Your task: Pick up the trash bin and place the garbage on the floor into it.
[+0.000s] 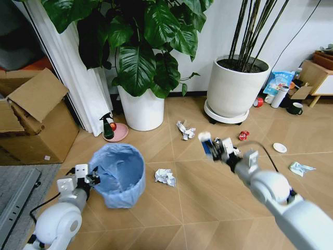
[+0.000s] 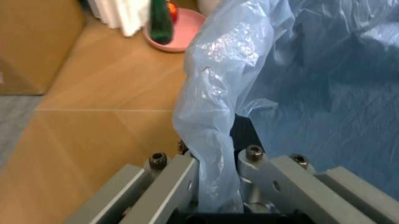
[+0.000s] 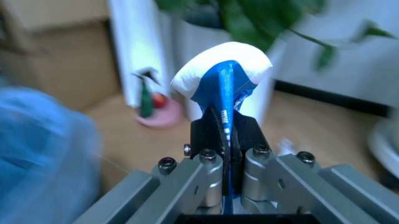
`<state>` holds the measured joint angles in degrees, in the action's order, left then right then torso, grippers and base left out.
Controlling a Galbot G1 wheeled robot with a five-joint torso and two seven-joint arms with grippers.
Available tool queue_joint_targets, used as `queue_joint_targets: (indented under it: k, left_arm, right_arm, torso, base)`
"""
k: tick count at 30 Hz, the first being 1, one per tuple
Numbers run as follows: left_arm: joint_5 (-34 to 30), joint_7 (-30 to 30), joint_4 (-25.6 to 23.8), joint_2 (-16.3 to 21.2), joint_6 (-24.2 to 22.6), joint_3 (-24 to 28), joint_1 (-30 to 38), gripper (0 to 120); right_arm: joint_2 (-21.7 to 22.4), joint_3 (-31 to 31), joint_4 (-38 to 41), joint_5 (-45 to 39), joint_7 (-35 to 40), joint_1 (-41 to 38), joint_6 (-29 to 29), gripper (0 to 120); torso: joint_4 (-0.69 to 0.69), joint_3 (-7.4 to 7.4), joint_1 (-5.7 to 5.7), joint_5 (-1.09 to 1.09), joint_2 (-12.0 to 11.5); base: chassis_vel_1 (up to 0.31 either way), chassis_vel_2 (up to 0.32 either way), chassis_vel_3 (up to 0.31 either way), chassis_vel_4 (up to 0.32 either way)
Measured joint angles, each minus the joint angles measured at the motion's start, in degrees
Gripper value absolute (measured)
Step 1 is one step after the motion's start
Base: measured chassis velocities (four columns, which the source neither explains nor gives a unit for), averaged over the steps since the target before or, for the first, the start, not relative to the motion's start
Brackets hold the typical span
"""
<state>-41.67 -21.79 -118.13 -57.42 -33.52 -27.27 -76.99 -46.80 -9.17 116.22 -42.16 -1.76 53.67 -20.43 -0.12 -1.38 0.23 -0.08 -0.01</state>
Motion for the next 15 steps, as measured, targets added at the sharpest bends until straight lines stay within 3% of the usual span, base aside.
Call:
queue_joint_targets:
  k: [4, 6, 7, 9, 15]
  left_arm:
    - [-2.51, -0.62, 2.65, 0.68, -0.88, 3.18, 5.79, 0]
    - [-3.81, -0.99, 4.39, 0.75, -1.38, 5.59, 9.54, 0]
    - [-3.81, -0.99, 4.39, 0.75, -1.38, 5.59, 9.54, 0]
    - [-4.72, -1.34, 6.14, 0.79, -1.81, 8.39, 13.17, 0]
    - [-5.31, -1.4, 7.41, 0.66, -2.04, 10.06, 15.16, 0]
  right_arm:
    - [-1.04, 7.29, 0.23, -5.06, 1.2, -8.2, -1.18, 0]
    - [-2.93, 13.4, -0.52, -7.78, 2.24, -13.83, -1.65, 0]
    - [-2.93, 13.4, -0.52, -7.78, 2.24, -13.83, -1.65, 0]
    - [-5.93, 20.31, -2.54, -9.44, 3.12, -18.6, -2.0, 0]
    - [-11.92, 28.05, -8.05, -9.66, 4.22, -23.43, -1.96, 0]
  torso:
    - [-0.02, 0.0, 0.0, 0.08, 0.0]
    - [-0.01, 0.0, 0.0, -0.02, 0.0]
    - [-0.01, 0.0, 0.0, -0.02, 0.0]
    - [-0.01, -0.01, 0.0, 0.06, 0.0]
    - [-0.01, 0.0, 0.0, 0.03, 0.0]
  base:
    - [0.0, 0.0, 0.0, 0.0]
    - [0.0, 0.0, 0.0, 0.0]
    - [0.0, 0.0, 0.0, 0.0]
    - [0.0, 0.0, 0.0, 0.0]
    - [0.0, 0.0, 0.0, 0.0]
